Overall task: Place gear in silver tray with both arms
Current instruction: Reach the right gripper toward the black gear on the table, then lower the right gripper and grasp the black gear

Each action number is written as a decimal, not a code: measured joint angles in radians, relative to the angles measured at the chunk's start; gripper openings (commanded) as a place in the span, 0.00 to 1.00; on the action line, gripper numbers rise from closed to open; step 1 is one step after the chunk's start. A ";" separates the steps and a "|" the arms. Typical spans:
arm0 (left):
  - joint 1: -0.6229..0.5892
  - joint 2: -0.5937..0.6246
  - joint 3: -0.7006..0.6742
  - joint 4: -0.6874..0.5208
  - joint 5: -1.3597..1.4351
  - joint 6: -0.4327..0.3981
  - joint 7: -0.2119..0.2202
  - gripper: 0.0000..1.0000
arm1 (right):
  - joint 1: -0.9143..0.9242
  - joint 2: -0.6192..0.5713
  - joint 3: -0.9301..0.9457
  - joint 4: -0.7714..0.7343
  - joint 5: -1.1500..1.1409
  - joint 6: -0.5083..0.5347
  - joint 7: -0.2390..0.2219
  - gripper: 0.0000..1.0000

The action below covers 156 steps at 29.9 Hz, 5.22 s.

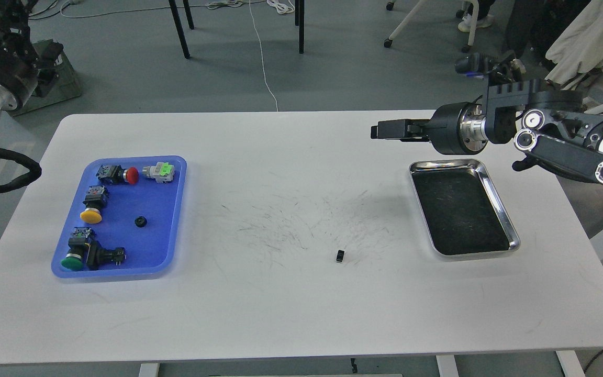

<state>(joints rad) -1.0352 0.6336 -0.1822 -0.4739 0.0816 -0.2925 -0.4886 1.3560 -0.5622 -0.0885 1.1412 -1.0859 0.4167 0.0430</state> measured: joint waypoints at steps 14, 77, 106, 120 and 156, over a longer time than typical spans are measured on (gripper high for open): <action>-0.008 -0.007 0.012 0.000 0.002 0.016 0.000 0.97 | 0.102 0.115 -0.205 0.087 -0.244 0.041 0.139 0.95; 0.001 0.075 -0.002 -0.003 0.003 -0.001 0.000 0.97 | 0.022 0.476 -0.430 -0.178 -0.426 0.028 0.329 0.61; 0.001 0.077 -0.002 -0.003 0.003 -0.001 0.000 0.97 | 0.020 0.474 -0.434 -0.176 -0.428 0.033 0.331 0.49; 0.005 0.075 -0.003 -0.003 0.000 0.001 0.000 0.97 | 0.023 0.472 -0.437 -0.175 -0.428 0.035 0.331 0.41; 0.040 0.066 -0.005 -0.003 -0.002 -0.013 0.000 0.97 | 0.023 0.467 -0.439 -0.187 -0.462 0.045 0.329 0.01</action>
<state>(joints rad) -0.9950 0.6999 -0.1870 -0.4771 0.0798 -0.3050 -0.4887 1.3789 -0.0949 -0.5277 0.9545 -1.5481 0.4616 0.3725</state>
